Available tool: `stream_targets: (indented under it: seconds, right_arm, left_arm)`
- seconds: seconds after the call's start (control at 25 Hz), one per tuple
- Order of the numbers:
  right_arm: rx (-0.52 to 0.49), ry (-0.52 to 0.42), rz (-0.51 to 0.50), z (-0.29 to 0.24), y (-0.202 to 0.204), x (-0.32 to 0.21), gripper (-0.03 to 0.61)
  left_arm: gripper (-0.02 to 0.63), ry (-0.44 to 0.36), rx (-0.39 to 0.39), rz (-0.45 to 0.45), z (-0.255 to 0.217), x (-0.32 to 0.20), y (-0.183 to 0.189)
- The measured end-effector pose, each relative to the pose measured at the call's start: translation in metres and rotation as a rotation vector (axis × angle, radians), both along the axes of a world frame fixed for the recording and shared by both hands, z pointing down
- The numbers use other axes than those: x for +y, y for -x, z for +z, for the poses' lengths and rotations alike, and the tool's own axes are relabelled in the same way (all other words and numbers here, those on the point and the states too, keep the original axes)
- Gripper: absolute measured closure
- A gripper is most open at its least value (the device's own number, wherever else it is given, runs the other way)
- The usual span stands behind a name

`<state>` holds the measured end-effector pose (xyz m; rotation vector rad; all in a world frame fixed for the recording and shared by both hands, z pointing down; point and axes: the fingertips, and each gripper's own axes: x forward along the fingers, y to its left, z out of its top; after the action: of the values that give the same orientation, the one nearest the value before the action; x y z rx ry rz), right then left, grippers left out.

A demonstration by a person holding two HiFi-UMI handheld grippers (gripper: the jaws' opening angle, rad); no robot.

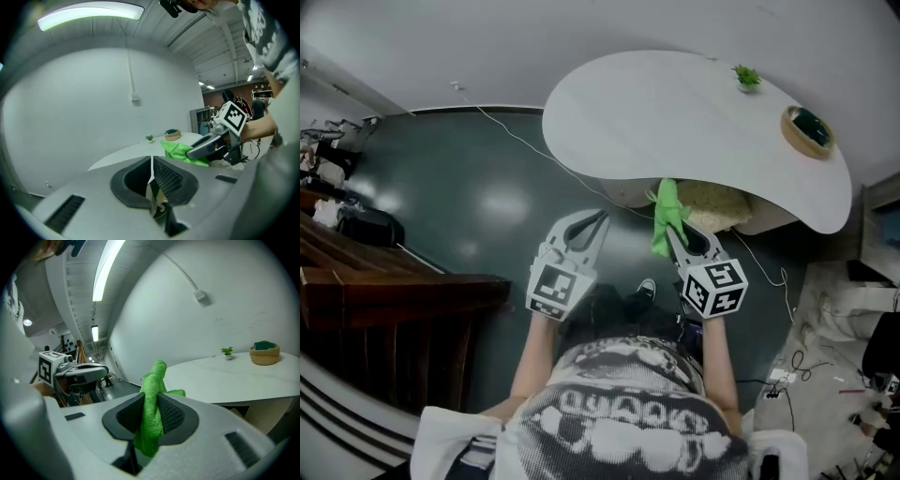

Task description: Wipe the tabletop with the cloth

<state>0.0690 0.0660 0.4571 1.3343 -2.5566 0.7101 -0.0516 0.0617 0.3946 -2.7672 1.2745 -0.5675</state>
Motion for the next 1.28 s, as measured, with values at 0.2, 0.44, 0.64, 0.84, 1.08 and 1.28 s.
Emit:
stream_targets:
  seconds: [0.2, 0.44, 0.64, 0.84, 1.08, 1.28]
  right_arm:
    - [-0.01, 0.011, 0.003, 0.005, -0.012, -0.008, 0.505]
    - [-0.018, 0.028, 0.055, 0.012, -0.029, -0.02, 0.505]
    - [-0.013, 0.025, 0.1, 0.012, -0.038, -0.038, 0.505]
    - [0.011, 0.051, 0.145, 0.019, -0.046, -0.067, 0.505]
    - [0.024, 0.093, 0.196, 0.033, -0.034, -0.121, 0.505]
    - [0.023, 0.122, 0.18, 0.041, 0.014, -0.191, 0.505]
  left_arm:
    - [0.599, -0.002, -0.005, -0.034, 0.003, -0.012, -0.001]
    - [0.6, 0.016, -0.028, 0.012, 0.011, -0.027, -0.016]
    - [0.6, 0.012, -0.02, 0.048, 0.014, -0.057, -0.02]
    - [0.6, 0.029, -0.004, 0.095, 0.022, -0.095, -0.029]
    - [0.6, 0.059, -0.003, 0.155, 0.037, -0.15, -0.018]
    - [0.6, 0.075, -0.015, 0.156, 0.042, -0.216, 0.027]
